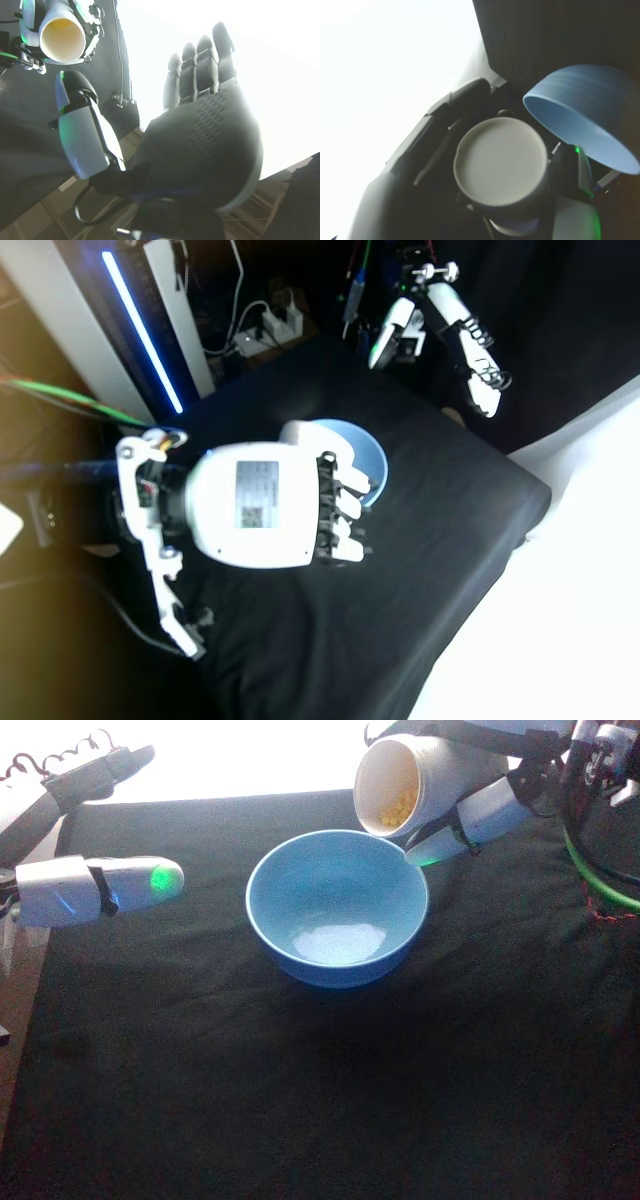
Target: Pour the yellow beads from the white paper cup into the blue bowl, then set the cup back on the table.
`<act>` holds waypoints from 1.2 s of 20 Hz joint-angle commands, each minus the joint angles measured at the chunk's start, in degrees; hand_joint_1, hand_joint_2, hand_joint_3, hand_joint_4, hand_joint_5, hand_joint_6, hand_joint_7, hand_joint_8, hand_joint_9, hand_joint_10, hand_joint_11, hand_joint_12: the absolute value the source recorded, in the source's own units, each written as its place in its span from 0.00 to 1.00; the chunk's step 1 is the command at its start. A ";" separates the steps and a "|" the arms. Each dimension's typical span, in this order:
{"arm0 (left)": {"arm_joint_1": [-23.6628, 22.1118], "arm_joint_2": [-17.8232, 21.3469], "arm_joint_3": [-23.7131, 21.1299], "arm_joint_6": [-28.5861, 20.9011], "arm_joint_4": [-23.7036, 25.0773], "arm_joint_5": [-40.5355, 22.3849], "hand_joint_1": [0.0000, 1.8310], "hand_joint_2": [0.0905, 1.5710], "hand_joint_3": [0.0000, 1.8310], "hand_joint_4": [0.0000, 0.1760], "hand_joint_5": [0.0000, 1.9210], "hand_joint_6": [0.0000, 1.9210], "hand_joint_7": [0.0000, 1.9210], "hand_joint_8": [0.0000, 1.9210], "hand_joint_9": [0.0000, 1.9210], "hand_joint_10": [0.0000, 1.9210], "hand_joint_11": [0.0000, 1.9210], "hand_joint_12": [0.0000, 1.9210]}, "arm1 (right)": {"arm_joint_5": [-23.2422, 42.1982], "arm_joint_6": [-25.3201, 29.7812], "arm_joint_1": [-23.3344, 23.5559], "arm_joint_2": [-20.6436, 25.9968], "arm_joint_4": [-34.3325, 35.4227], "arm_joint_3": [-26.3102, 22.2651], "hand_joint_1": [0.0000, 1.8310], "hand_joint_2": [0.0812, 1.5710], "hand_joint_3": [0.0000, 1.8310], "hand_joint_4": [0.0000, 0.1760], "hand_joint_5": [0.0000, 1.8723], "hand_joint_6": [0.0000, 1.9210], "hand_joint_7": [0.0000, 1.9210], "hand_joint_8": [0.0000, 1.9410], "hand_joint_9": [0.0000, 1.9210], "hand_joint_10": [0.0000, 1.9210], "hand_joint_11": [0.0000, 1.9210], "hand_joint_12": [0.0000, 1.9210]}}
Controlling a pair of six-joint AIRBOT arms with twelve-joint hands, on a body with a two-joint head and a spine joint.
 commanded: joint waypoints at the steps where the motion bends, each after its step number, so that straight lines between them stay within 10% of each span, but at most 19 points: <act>1: -0.89 -0.17 0.54 -0.36 -0.29 -6.58 0.29 0.53 0.00 0.00 0.12 0.00 0.13 0.00 0.11 0.00 0.00 0.35 | 4.30 0.26 1.53 0.04 1.91 -0.37 0.67 0.71 0.00 0.00 0.44 0.59 0.55 0.50 0.72 0.02 0.50 0.62; 7: -1.11 -0.16 0.63 -0.36 0.02 -6.30 0.30 0.54 0.00 0.00 0.11 0.00 0.11 0.00 0.09 0.00 0.00 0.30 | 2.38 0.26 2.90 0.06 -2.52 -1.01 0.68 0.71 0.00 0.00 0.45 0.55 0.55 0.52 0.73 0.03 0.50 0.69; 9: -1.13 -0.16 0.64 -0.36 0.10 -6.24 0.31 0.54 0.00 0.00 0.11 0.00 0.11 0.00 0.09 0.00 0.00 0.29 | 1.94 0.26 2.93 0.06 -3.35 -1.17 0.68 0.72 0.00 0.00 0.45 0.49 0.52 0.62 0.63 0.47 0.53 0.83; 15: -1.18 -0.17 0.69 -0.36 0.19 -6.07 0.30 0.55 0.00 0.00 0.11 0.00 0.11 0.00 0.10 0.00 0.00 0.32 | 0.74 0.71 3.16 0.07 -6.34 -1.51 0.68 0.72 0.00 0.00 0.47 0.55 0.49 0.61 0.57 0.75 0.54 0.92; 17: -1.18 -0.17 0.71 -0.36 0.20 -6.07 0.30 0.55 0.00 0.00 0.11 0.00 0.11 0.00 0.10 0.00 0.00 0.33 | 0.45 0.84 3.42 0.07 -7.24 -1.60 0.63 0.72 0.00 0.00 0.48 0.56 0.53 0.81 0.59 0.96 0.64 1.00; 18: -1.18 -0.17 0.71 -0.36 0.20 -6.07 0.30 0.55 0.00 0.00 0.11 0.00 0.11 0.00 0.10 0.00 0.00 0.33 | 0.34 0.86 3.59 0.07 -7.59 -1.64 0.67 0.72 0.00 0.00 0.47 0.58 0.48 0.65 0.55 0.86 0.56 0.97; 24: -1.22 -0.17 0.76 -0.36 0.20 -6.09 0.29 0.55 0.00 0.00 0.11 0.00 0.11 0.00 0.10 0.00 0.00 0.34 | -0.26 0.90 4.71 0.10 -9.44 -2.01 0.67 0.73 0.00 0.00 0.46 0.59 0.47 0.65 0.54 0.85 0.54 0.99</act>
